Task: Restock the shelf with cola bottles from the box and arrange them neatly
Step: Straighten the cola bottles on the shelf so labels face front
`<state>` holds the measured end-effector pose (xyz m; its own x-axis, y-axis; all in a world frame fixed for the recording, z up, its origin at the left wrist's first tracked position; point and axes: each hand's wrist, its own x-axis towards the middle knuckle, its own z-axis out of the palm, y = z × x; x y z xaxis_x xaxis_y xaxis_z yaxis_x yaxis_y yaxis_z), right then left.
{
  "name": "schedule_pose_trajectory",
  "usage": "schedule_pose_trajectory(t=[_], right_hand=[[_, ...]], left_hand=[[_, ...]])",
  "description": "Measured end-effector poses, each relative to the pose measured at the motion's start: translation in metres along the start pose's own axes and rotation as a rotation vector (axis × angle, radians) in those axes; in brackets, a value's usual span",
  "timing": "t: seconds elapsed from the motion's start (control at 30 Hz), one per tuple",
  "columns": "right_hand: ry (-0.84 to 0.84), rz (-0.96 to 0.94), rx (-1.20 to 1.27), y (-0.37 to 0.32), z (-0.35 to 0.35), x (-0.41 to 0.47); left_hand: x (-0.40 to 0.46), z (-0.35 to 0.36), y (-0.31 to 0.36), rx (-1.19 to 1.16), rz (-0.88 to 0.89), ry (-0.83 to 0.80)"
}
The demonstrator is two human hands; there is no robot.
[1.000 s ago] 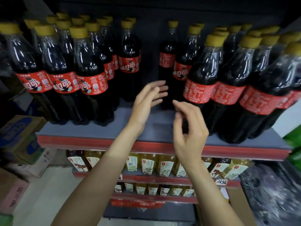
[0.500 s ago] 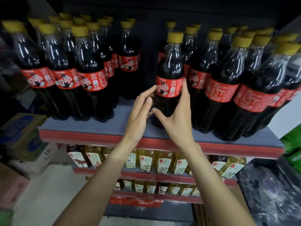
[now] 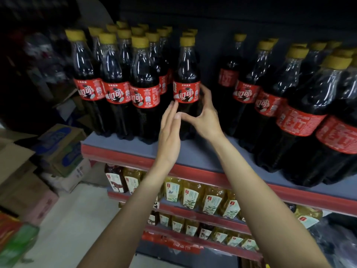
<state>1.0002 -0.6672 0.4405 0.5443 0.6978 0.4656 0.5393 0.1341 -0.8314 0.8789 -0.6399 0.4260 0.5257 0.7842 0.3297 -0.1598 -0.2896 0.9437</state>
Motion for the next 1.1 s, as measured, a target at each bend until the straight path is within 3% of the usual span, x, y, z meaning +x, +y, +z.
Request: schedule_pose_trajectory(t=[0.37,0.53,0.6,0.7,0.8,0.93,1.1], right_hand=[[0.122,0.019,-0.076,-0.002,0.030,0.015],[0.046,0.048,-0.093,-0.010,0.023,0.010],[0.063,0.034,-0.121,-0.015,0.012,-0.001],[0.196,-0.012,-0.190,-0.018,-0.014,-0.031],[0.286,0.025,-0.221,-0.011,-0.038,-0.062],[0.222,0.164,-0.294,0.004,-0.052,-0.076],[0.150,0.214,-0.323,0.008,-0.051,-0.070]], left_hand=[[0.016,0.000,0.003,-0.054,-0.112,0.063],[0.009,0.002,0.006,-0.034,-0.114,0.052],[-0.005,0.006,0.013,-0.014,-0.073,0.062],[-0.022,0.015,0.030,-0.108,0.143,0.074],[-0.003,0.037,0.036,-0.159,0.216,-0.078],[0.049,0.081,0.027,-0.116,-0.092,-0.307],[0.078,0.115,0.009,0.067,-0.078,-0.461]])
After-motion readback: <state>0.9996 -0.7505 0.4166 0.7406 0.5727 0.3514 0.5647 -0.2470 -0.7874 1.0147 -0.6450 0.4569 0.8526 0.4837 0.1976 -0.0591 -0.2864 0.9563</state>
